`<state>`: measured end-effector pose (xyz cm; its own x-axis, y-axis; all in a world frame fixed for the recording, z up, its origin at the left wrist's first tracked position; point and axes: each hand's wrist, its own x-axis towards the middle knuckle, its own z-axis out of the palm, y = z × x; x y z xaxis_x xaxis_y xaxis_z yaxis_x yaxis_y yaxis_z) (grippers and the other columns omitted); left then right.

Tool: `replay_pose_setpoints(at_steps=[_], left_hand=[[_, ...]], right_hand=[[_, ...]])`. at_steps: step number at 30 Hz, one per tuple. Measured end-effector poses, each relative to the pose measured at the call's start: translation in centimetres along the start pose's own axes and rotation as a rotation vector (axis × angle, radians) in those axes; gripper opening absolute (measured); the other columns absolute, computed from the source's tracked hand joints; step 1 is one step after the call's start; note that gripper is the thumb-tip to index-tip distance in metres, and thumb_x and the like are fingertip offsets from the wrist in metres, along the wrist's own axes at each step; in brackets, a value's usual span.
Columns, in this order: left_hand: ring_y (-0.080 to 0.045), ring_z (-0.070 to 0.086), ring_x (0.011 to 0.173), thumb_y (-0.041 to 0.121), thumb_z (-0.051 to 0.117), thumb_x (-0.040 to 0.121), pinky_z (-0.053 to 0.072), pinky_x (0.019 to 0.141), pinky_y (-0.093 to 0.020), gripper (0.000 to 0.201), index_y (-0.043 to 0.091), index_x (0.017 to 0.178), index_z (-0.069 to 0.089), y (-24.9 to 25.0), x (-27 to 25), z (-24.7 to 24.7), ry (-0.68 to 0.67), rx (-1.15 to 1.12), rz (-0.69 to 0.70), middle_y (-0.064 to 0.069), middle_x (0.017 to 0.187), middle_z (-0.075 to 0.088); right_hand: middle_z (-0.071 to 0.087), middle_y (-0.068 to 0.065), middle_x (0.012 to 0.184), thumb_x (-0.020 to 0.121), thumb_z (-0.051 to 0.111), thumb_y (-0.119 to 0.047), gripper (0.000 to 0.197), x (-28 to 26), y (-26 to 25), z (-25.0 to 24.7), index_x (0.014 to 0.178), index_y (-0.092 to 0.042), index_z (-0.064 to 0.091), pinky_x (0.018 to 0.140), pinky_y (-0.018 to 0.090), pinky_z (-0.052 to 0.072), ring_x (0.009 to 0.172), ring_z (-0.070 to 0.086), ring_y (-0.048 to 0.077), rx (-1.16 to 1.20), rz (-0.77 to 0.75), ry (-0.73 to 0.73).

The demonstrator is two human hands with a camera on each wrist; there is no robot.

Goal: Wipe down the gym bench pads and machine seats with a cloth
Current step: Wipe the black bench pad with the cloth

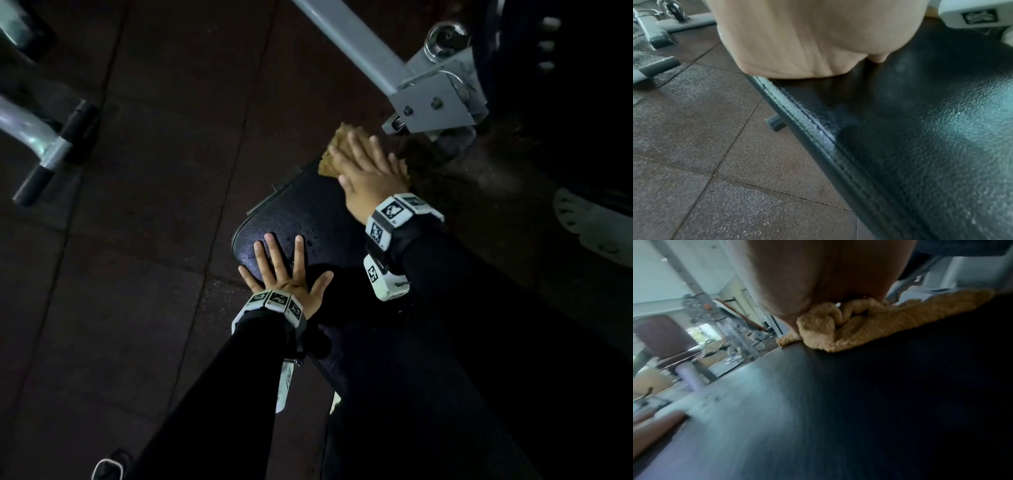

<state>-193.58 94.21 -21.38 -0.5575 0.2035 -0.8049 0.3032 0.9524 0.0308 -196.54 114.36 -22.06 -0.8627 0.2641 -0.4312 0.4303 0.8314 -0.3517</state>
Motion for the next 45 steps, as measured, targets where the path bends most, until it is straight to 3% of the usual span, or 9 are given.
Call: replay_pose_setpoints(at_steps=[4,10,16,22,32,35,40,42,45], left_hand=[[-0.026,-0.051,0.125,0.081,-0.001,0.07,-0.033,0.093,-0.058,0.076,0.044,0.112,-0.053,-0.1,0.3,0.1,0.007,-0.01,-0.007,-0.004,0.125,-0.062],[-0.022,-0.06,0.113,0.084,-0.009,0.061,-0.039,0.087,-0.056,0.077,0.047,0.108,-0.057,-0.4,0.6,0.4,0.001,-0.016,-0.006,-0.003,0.125,-0.063],[-0.024,-0.059,0.113,0.083,-0.003,0.069,-0.038,0.088,-0.057,0.076,0.045,0.107,-0.057,-0.4,0.7,0.4,0.0,-0.019,-0.004,-0.004,0.122,-0.065],[-0.027,-0.049,0.127,0.081,0.007,0.078,-0.034,0.092,-0.057,0.078,0.044,0.121,-0.046,-0.3,0.5,0.7,0.047,-0.015,0.014,-0.005,0.134,-0.057],[-0.021,-0.056,0.117,0.085,-0.003,0.064,-0.034,0.093,-0.056,0.079,0.047,0.113,-0.052,-0.6,0.8,1.1,0.115,-0.032,0.041,-0.001,0.125,-0.062],[-0.019,-0.057,0.117,0.087,-0.004,0.065,-0.036,0.091,-0.053,0.079,0.048,0.116,-0.051,-0.9,0.5,1.4,0.152,-0.058,0.075,0.002,0.125,-0.062],[-0.023,-0.025,0.143,0.071,0.011,0.086,-0.017,0.112,-0.056,0.08,0.027,0.148,-0.017,-0.3,-1.2,3.5,0.445,-0.136,0.127,-0.009,0.156,-0.023],[-0.024,-0.012,0.146,0.066,0.013,0.088,-0.01,0.115,-0.054,0.084,0.012,0.152,0.001,1.8,-2.8,4.6,0.521,-0.216,0.151,-0.013,0.159,-0.005],[-0.025,-0.002,0.147,0.061,0.022,0.09,-0.009,0.115,-0.053,0.081,0.01,0.151,0.01,5.9,-4.4,6.4,0.572,-0.164,0.297,-0.013,0.159,0.006]], right_hand=[[-0.011,-0.015,0.156,0.098,0.032,-0.029,0.06,-5.4,0.3,2.9,0.145,-0.046,0.0,0.117,0.043,0.0,0.145,-0.009,0.018,-0.081,-0.132,0.016],[0.015,-0.008,0.155,0.093,0.044,-0.027,0.059,-15.0,5.1,5.6,0.145,-0.039,0.02,0.112,0.048,0.024,0.143,0.014,0.023,-0.143,-0.128,0.009],[0.002,-0.011,0.158,0.098,0.033,-0.029,0.054,-8.4,4.6,2.7,0.146,-0.043,0.011,0.115,0.044,0.011,0.146,0.003,0.022,-0.031,0.089,0.102],[-0.007,-0.007,0.158,0.099,0.029,-0.03,0.056,-1.3,1.0,1.2,0.147,-0.04,0.003,0.116,0.048,0.001,0.145,-0.007,0.027,0.04,0.068,0.088],[-0.023,-0.018,0.15,0.098,0.024,-0.039,0.055,-16.5,-0.2,7.5,0.144,-0.043,-0.006,0.113,0.038,-0.008,0.139,-0.023,0.011,0.194,0.015,-0.081],[-0.023,-0.018,0.149,0.096,0.017,-0.043,0.056,-18.5,2.1,7.8,0.145,-0.041,-0.01,0.111,0.04,-0.009,0.138,-0.019,0.006,0.233,0.174,0.016],[-0.018,-0.003,0.156,0.095,0.027,-0.048,0.07,-19.6,8.3,7.1,0.148,-0.022,-0.012,0.115,0.051,-0.009,0.144,-0.012,0.017,0.253,0.675,0.056],[-0.015,-0.006,0.157,0.094,0.027,-0.05,0.071,-19.7,9.0,7.4,0.147,-0.026,-0.014,0.113,0.05,-0.012,0.144,-0.012,0.013,0.308,0.716,0.05],[-0.015,-0.012,0.155,0.092,0.024,-0.053,0.07,-19.4,9.0,7.8,0.146,-0.031,-0.016,0.11,0.046,-0.018,0.142,-0.016,0.008,0.375,0.701,0.052]])
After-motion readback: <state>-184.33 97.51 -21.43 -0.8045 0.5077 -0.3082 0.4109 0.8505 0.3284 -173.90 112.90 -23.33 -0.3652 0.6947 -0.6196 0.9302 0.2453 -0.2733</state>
